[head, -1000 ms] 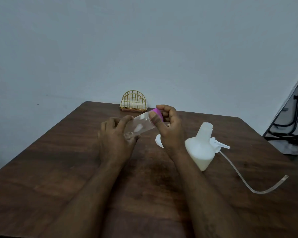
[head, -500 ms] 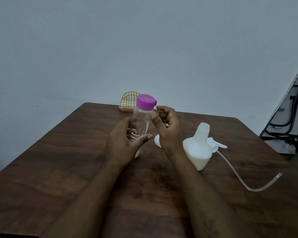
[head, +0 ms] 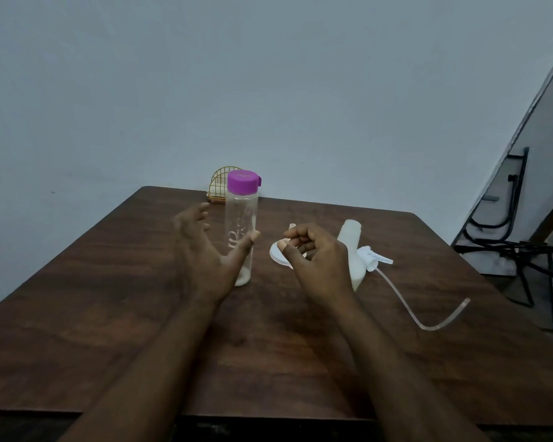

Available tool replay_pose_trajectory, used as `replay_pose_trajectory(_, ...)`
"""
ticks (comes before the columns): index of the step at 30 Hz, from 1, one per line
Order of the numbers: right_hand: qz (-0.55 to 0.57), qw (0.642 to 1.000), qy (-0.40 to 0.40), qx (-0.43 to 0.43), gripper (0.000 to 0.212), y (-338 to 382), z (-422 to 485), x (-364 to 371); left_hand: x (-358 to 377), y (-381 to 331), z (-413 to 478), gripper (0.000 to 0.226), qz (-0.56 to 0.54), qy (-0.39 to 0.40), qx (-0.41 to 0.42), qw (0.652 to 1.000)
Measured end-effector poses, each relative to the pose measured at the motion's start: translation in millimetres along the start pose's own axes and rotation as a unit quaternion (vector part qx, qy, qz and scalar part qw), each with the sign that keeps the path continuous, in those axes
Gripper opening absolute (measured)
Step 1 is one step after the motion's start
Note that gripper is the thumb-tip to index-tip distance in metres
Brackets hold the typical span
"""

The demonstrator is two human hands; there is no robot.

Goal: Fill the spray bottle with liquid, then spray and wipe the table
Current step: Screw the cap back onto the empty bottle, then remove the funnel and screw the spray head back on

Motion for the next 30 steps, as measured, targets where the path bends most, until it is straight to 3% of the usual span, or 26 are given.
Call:
replay_pose_trajectory(3, -0.010, 0.999, -0.026, -0.034, 0.008, 2, -13, -14, -5, -19, -3, 0.065, 0.028, -0.059, 0.126, 0.990)
replay_pose_trajectory(7, -0.039, 0.994, -0.045, -0.088, 0.003, 4, -22, -34, 16, -45, -23, 0.040, -0.002, 0.076, 0.174, 0.982)
replay_pose_trajectory(9, -0.053, 0.992, -0.071, -0.084, 0.003, -3, -24, -47, 32, -49, -37, 0.036, -0.013, 0.176, 0.120, 0.977)
replay_pose_trajectory(11, -0.061, 0.991, -0.109, -0.054, 0.003, -16, -26, -60, 49, -45, -46, 0.046, -0.025, 0.266, 0.044, 0.963)
replay_pose_trajectory(16, -0.077, 0.977, -0.173, 0.099, 0.010, -56, -27, -78, 87, -33, -51, 0.083, -0.041, 0.364, -0.030, 0.930)
replay_pose_trajectory(20, -0.124, 0.971, -0.143, 0.148, 0.025, -76, -24, -78, 109, -29, -51, 0.104, -0.018, 0.381, -0.084, 0.920)
replay_pose_trajectory(23, -0.178, 0.965, -0.097, 0.165, 0.016, -90, -17, -78, 118, -27, -46, 0.104, 0.006, 0.396, -0.084, 0.914)
replay_pose_trajectory(27, -0.278, 0.944, -0.001, 0.177, 0.030, -109, -5, -75, 125, -27, -43, 0.109, -0.004, 0.418, -0.102, 0.903)
replay_pose_trajectory(30, -0.358, 0.915, 0.092, 0.162, 0.032, -122, 5, -67, 123, -25, -43, 0.099, -0.064, 0.415, -0.114, 0.900)
Point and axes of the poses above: each hand's wrist, its own z-axis towards the middle knuckle, its own x-axis out of the palm, y = z × x, the point moved 2 cm from there along z, towards the middle knuckle, and after that the axes turned 15 degrees about -z, right-handed, at the moved point
